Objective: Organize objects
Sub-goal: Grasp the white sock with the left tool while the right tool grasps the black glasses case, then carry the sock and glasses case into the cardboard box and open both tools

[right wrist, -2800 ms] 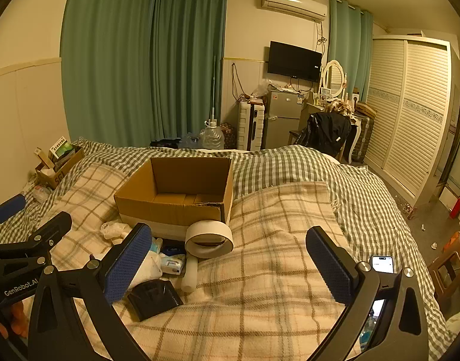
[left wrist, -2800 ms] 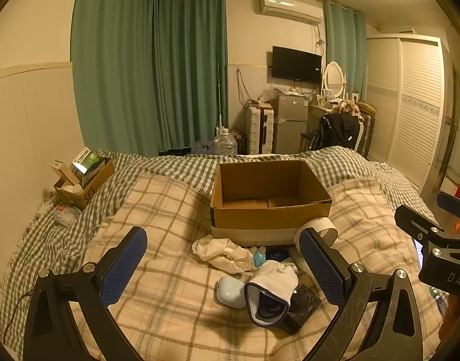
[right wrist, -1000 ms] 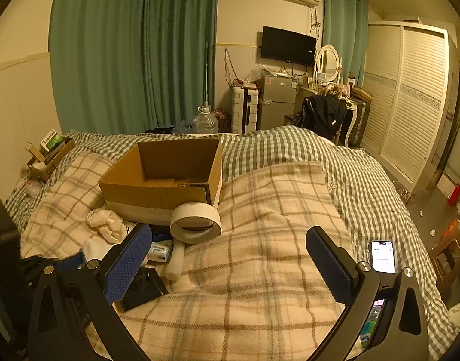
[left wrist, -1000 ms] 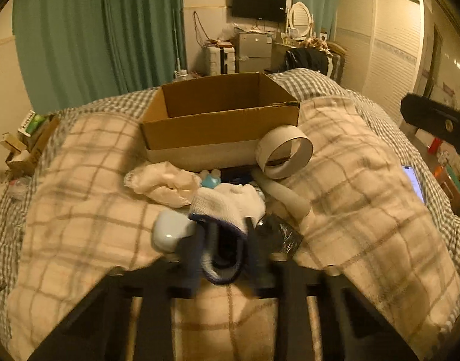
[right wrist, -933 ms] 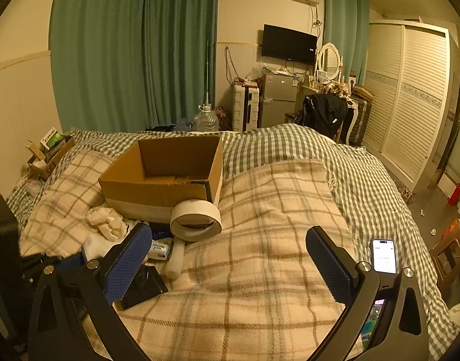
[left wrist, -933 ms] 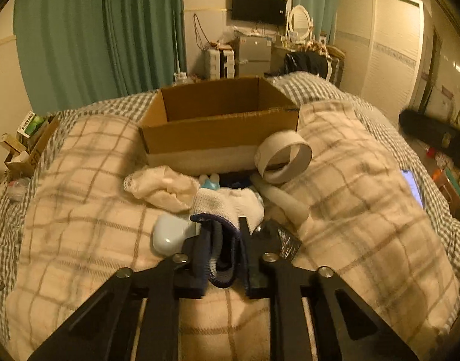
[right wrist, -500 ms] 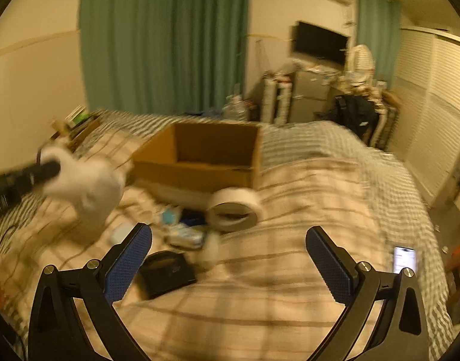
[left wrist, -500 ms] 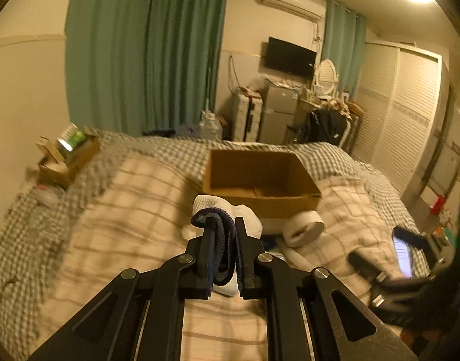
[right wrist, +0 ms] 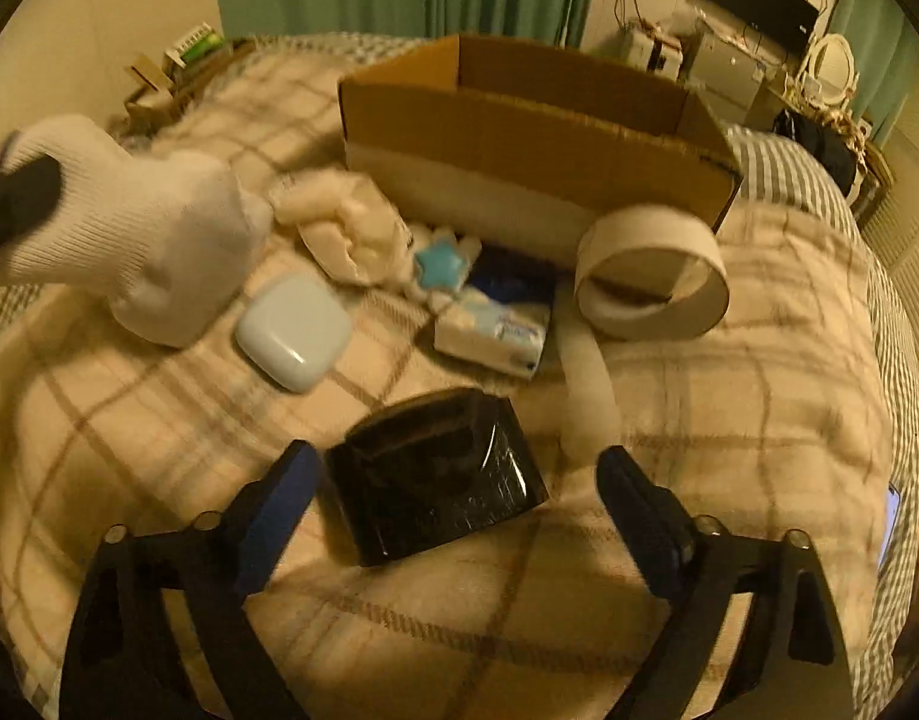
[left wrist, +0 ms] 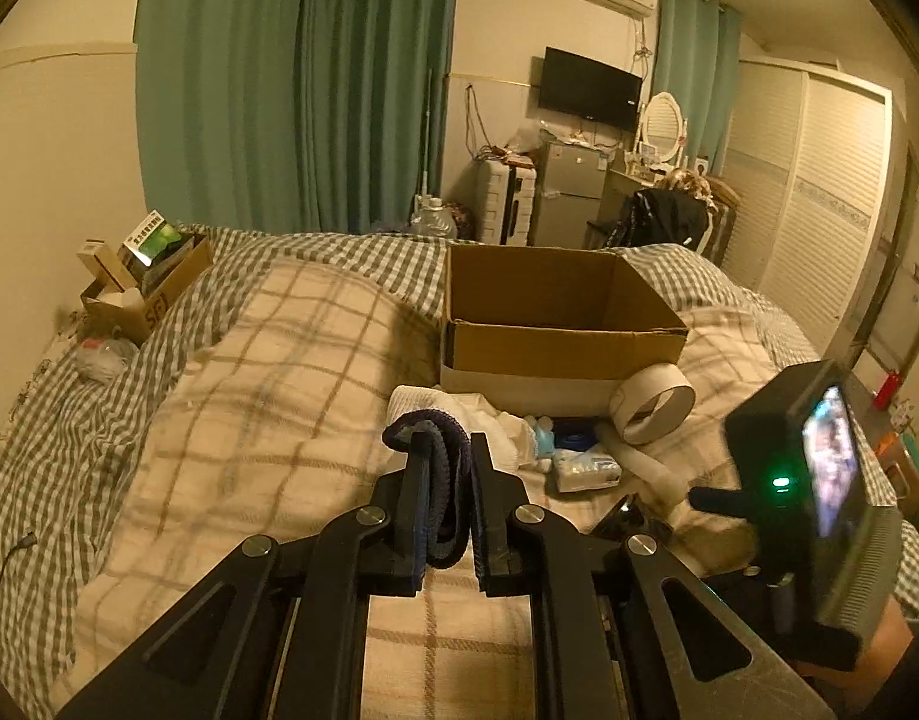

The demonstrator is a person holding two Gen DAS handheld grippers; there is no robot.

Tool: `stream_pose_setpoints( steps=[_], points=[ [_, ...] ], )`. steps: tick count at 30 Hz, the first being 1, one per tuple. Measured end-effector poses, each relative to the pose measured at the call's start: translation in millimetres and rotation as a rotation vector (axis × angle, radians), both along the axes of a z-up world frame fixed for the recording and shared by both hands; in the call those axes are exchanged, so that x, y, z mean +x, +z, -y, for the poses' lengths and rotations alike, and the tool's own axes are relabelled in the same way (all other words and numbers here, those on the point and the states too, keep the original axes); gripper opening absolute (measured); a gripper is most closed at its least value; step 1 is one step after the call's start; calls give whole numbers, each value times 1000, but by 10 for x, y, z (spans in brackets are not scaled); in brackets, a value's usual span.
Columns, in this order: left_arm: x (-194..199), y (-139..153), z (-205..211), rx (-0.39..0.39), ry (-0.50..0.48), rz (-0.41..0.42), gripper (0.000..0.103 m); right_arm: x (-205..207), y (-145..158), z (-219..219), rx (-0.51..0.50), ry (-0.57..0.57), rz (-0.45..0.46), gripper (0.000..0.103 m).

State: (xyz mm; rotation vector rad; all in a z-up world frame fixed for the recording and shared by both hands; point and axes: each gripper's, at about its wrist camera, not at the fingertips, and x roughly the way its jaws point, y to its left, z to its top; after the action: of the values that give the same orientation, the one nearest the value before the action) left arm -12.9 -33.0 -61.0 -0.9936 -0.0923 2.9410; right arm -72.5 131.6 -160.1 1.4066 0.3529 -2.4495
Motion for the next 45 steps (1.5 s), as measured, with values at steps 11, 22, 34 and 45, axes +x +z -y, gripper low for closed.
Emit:
stream_pose_setpoints(
  steps=[11, 22, 34, 45],
  points=[
    [63, 25, 28, 46, -9, 4, 11, 25, -58, 51, 44, 23, 20, 80],
    [-117, 371, -40, 103, -90, -41, 11, 83, 880, -175, -68, 0, -205, 80],
    [-627, 694, -257, 85, -170, -73, 4, -479, 1578, -380, -77, 4, -306, 80],
    [-223, -398, -722, -30, -288, 191, 82, -145, 1124, -752, -115, -51, -255, 80]
  ],
)
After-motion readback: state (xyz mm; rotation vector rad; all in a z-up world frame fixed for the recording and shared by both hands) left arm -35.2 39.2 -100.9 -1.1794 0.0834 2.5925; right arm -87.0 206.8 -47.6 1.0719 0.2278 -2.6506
